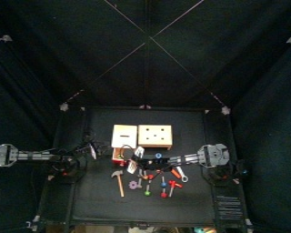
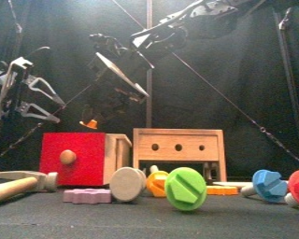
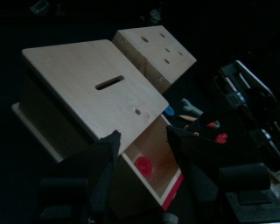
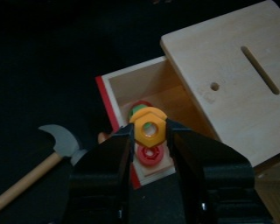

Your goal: Place orange nut into drawer

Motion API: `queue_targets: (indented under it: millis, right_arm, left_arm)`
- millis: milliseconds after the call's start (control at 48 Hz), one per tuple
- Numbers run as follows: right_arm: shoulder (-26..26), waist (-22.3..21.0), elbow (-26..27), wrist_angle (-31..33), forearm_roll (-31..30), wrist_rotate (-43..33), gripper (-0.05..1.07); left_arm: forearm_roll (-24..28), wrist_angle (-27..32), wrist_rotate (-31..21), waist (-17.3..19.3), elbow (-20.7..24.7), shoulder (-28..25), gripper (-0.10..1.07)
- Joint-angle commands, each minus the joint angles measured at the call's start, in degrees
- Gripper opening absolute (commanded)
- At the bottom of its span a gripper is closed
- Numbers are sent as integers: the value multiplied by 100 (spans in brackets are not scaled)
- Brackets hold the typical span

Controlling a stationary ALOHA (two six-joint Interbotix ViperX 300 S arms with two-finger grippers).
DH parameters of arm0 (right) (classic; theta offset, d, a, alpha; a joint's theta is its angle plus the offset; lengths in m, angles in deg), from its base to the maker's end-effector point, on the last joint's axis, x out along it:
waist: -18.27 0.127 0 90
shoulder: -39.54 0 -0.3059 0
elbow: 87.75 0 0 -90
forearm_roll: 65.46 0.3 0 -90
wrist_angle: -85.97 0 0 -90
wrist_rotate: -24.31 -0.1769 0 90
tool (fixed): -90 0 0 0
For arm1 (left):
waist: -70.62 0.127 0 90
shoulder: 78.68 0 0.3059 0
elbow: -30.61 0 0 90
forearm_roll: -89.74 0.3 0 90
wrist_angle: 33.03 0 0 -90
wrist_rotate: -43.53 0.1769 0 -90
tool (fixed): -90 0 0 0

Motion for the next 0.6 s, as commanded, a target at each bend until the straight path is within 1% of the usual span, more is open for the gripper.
queue_targets:
  millis: [0,125,354,583]
  right_arm:
    - [132,-44,114,0,0,9,65]
    - [132,-53,97,0,0,9,68]
    - [114,-53,97,0,0,9,77]
    - [114,-44,97,0,0,9,78]
  left_arm:
    - [9,-18,9,9,79,-9,84]
    - [18,-9,9,9,79,-9,84]
    - [18,0,9,9,79,-9,84]
    - [26,0,9,9,79,-9,84]
